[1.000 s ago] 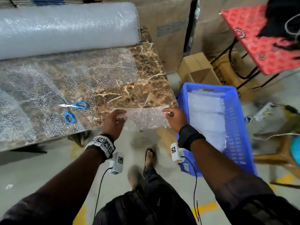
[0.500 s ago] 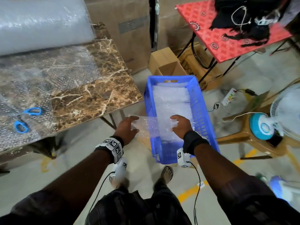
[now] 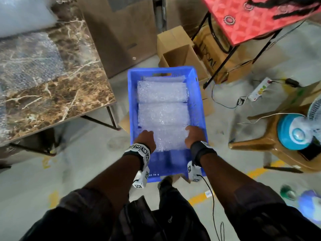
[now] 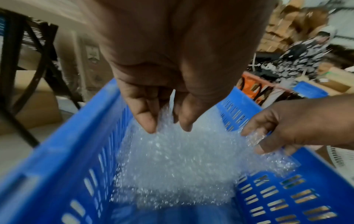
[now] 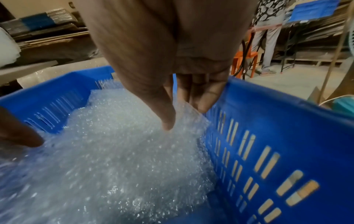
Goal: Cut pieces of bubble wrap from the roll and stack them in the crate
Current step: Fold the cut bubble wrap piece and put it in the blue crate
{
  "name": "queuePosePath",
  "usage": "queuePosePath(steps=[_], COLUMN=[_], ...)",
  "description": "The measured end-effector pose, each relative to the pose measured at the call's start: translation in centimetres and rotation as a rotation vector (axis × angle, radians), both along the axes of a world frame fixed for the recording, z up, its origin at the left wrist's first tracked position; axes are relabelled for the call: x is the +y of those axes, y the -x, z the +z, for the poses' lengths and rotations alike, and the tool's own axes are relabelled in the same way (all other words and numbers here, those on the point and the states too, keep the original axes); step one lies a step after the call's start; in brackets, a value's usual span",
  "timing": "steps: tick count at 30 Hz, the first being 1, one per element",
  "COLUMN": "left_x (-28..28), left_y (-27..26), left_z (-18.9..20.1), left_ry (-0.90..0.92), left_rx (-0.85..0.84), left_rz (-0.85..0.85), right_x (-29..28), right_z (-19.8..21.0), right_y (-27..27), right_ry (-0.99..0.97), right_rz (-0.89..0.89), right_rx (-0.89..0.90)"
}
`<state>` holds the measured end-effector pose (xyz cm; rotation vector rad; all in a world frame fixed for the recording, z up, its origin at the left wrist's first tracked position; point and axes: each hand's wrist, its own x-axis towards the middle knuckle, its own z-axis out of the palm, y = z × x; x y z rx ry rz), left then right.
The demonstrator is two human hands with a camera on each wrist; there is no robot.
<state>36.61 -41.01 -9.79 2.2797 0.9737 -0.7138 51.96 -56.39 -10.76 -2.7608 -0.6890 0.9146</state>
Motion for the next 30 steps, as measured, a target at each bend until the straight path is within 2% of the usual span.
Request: queuePosePath(steps=[5,8,17,24,30], left_x=[-0.6,-0.5,0.3,-0.3,-0.4], left_y=[-0.7,-1.2,-1.3,-0.7,-0.9], left_z=[-1.7,-2.8,-6.1,-6.0,-6.3], left_ry=[-0.098,-0.089,0.039,0.036,-0.098], left_rx=[0.0,0.068,0.113,0.056,0.087], left_rz=[0.125,0.125,0.167,0.258,0.137], right_x=[0.7,1.2,2.6,2.4,2.4], right_z=[-1.6,-3.0,-6.9,-6.8,-6.5], right_y=[-1.1,-1.0,-0.3,-0.4,-0.4], right_ry=[-0.025,0.041,0.156,0.159,0.234], right_rz=[0.104,0.105,0.058,-0.009,-0.03], right_rx=[-0.103,-0.037,0.1,0.112,0.057])
